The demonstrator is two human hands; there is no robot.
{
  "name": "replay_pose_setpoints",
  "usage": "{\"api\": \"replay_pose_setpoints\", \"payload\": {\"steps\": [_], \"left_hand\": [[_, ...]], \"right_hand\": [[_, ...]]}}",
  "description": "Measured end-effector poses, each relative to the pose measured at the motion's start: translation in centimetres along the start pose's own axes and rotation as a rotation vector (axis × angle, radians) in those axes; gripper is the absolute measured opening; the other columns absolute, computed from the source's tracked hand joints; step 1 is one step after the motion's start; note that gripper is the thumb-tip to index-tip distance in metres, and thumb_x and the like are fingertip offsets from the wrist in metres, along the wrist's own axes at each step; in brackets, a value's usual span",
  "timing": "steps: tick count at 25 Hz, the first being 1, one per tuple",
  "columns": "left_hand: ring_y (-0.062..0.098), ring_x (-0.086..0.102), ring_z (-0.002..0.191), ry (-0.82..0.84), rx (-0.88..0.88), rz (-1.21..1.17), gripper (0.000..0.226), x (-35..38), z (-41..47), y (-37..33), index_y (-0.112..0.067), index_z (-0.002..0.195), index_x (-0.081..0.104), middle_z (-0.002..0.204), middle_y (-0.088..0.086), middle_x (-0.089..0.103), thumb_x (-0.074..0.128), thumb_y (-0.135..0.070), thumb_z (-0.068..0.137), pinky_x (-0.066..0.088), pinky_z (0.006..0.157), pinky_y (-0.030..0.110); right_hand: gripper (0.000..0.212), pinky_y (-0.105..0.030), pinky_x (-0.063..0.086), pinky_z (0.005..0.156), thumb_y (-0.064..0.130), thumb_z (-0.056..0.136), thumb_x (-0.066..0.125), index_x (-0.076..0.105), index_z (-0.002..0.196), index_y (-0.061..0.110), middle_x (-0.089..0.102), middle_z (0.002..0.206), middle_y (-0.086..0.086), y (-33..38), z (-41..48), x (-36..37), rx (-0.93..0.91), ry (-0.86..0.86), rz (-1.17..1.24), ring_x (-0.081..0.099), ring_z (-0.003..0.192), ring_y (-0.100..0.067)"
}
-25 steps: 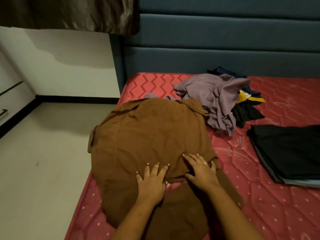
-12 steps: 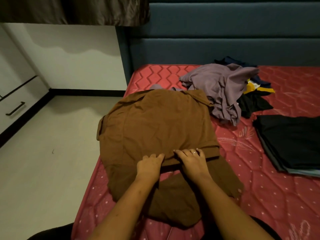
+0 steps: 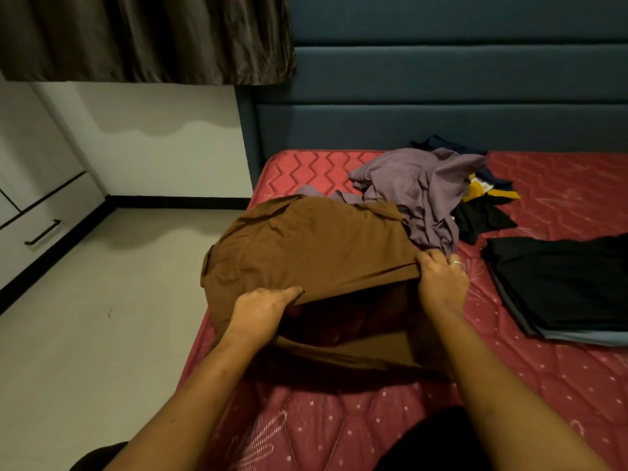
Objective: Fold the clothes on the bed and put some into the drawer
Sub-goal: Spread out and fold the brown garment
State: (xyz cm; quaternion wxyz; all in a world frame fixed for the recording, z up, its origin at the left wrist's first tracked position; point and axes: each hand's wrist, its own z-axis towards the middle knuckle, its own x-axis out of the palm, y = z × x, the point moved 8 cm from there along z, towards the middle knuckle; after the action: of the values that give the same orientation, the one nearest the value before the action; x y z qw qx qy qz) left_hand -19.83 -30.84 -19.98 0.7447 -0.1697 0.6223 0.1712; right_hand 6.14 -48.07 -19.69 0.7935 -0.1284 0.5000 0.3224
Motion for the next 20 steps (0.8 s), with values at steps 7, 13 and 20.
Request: {"api": "replay_pose_setpoints", "payload": {"steps": [7,13,20], "left_hand": [[0.028,0.061,0.107,0.072,-0.277,0.136,0.034,-4.3,1.8,4.5,-0.029,0.124,0.056,0.117,0.006,0.063,0.044,-0.018,0.095,0.049,0.084,0.035],[0.037,0.061,0.102,-0.393,-0.334,0.046,0.046,-15.6,4.9,7.5,-0.03,0.128,0.059,0.113,0.014,0.067,0.048,-0.005,0.091,0.047,0.085,0.043],[0.022,0.033,0.141,0.832,-0.12,0.227,0.063,6.8,-6.2,2.5,-0.05,0.145,0.024,0.155,-0.007,0.03,0.044,-0.015,0.097,0.026,0.114,0.042]], "right_hand": [[0.032,-0.039,0.046,0.08,0.0,0.089,0.042,0.068,0.105,0.011,0.062,0.112,-0.022,-3.7,3.0,-3.0,0.471,0.125,0.45,0.056,0.101,-0.04],[0.035,-0.035,0.035,0.084,-0.005,0.068,0.041,0.065,0.094,0.001,0.061,0.098,-0.019,-3.5,10.1,-16.9,-0.075,-0.395,0.492,0.052,0.095,-0.035],[0.047,-0.036,0.044,0.097,0.018,0.078,0.058,0.06,0.122,0.0,0.056,0.129,-0.025,-11.0,-8.5,6.4,0.306,1.018,0.069,0.056,0.114,-0.037]]}}
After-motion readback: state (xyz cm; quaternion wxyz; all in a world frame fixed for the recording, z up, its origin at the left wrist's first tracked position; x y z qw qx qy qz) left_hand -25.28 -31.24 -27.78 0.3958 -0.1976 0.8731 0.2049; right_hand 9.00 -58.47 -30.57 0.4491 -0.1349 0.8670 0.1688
